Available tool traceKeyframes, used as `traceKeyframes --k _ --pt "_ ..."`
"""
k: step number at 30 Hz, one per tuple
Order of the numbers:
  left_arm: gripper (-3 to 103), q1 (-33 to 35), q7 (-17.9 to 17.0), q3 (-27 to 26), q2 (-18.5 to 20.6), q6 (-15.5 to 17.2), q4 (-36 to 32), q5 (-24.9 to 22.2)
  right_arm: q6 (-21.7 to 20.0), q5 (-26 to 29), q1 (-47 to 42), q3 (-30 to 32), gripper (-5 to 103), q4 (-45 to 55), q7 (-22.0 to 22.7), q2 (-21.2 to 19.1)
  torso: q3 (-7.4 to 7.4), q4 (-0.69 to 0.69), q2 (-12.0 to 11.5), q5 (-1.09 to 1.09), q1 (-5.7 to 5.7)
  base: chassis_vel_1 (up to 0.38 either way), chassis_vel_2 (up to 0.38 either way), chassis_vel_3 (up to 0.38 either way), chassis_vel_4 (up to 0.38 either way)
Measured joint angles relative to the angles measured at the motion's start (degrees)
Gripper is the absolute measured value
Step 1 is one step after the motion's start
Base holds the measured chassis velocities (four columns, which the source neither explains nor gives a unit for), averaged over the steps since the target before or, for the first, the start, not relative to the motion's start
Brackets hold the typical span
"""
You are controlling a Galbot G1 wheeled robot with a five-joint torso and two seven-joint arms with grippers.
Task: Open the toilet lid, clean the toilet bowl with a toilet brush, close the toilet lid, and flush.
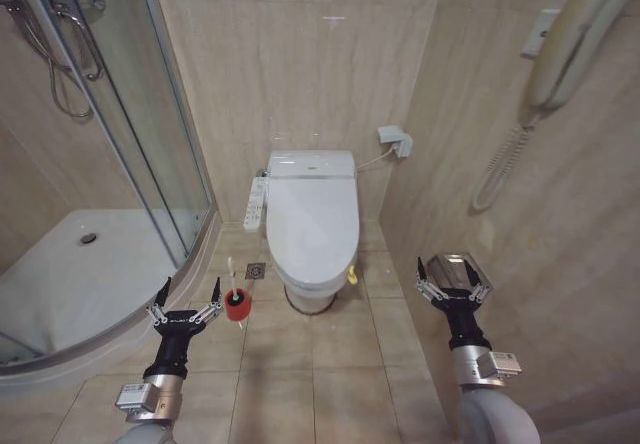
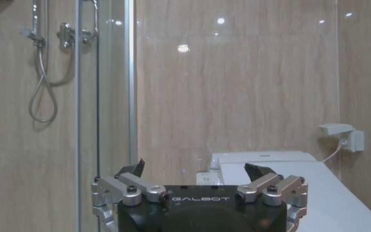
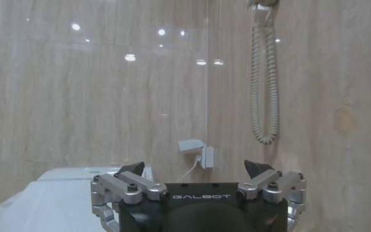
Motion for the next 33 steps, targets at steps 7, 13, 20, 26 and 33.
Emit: traceKeyframes --k 7,13,20,26,33 --pt "100 -0.02 0.0 0.01 0.0 0.0 0.0 0.0 0.0 0.0 0.02 0.0 100 0.0 0.0 0.0 0.02 0.0 -0.01 0.0 0.04 0.032 -0.026 -0.033 0.048" --pt "100 -0.07 0.0 0.0 0.0 0.0 0.0 0.0 0.0 0.0 0.04 0.0 100 0.0 -0.01 0.0 0.04 0.01 -0.03 0.0 0.09 -0.057 0.053 0.057 -0.056" --pt "100 -0.05 0.0 0.0 0.0 0.0 0.0 0.0 0.0 0.0 0.02 0.0 100 0.0 -0.01 0.0 0.02 0.0 -0.03 0.0 0.05 -0.006 0.007 0.009 -0.005" --pt "100 -0.03 0.0 0.0 0.0 0.0 0.0 0.0 0.0 0.0 0.02 0.0 100 0.0 -0.01 0.0 0.02 0.0 -0.03 0.0 0.05 0.0 0.0 0.0 0.0" --pt "100 -0.05 0.0 0.0 0.0 0.0 0.0 0.0 0.0 0.0 0.02 0.0 100 0.0 -0.01 0.0 0.03 0.0 -0.03 0.0 0.05 0.0 0.0 0.0 0.0"
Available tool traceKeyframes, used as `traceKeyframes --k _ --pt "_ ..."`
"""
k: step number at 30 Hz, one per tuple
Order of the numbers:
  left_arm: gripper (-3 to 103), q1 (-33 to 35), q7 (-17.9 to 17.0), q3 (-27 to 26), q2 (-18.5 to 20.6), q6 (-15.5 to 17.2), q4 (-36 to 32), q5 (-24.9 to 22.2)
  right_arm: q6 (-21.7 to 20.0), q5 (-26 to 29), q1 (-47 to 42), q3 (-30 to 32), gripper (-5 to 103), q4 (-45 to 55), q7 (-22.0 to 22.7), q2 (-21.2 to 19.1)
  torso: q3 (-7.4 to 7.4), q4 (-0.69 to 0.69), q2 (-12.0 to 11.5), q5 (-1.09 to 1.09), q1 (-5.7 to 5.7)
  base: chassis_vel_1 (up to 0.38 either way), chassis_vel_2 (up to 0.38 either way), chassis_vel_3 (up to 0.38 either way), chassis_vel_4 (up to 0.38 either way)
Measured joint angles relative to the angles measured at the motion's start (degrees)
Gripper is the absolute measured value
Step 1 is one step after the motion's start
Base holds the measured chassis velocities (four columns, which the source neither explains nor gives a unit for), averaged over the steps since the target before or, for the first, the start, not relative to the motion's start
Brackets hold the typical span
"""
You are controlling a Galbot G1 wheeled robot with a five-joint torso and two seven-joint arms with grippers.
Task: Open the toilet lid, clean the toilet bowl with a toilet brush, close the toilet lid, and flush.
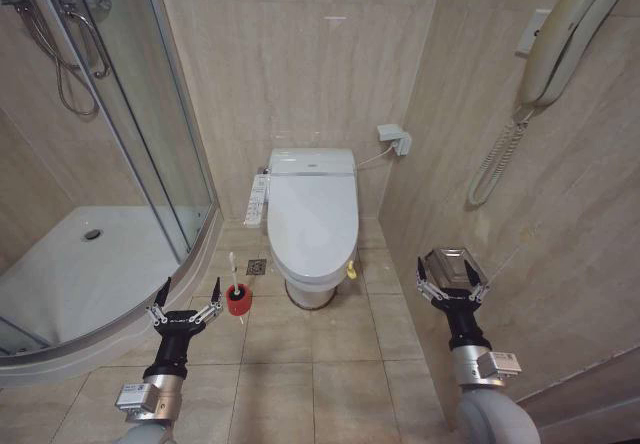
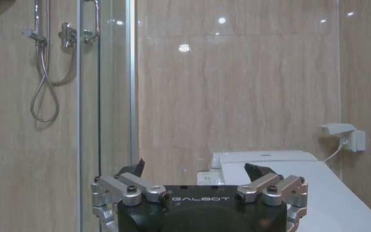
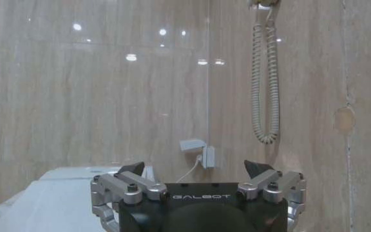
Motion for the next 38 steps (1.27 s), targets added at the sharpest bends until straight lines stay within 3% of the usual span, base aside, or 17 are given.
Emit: traceKeyframes --k 38 --pt "100 0.0 0.0 0.0 0.0 0.0 0.0 0.0 0.0 0.0 0.0 0.0 100 0.0 0.0 0.0 0.0 0.0 0.01 0.0 0.0 0.0 0.0 0.0 0.0"
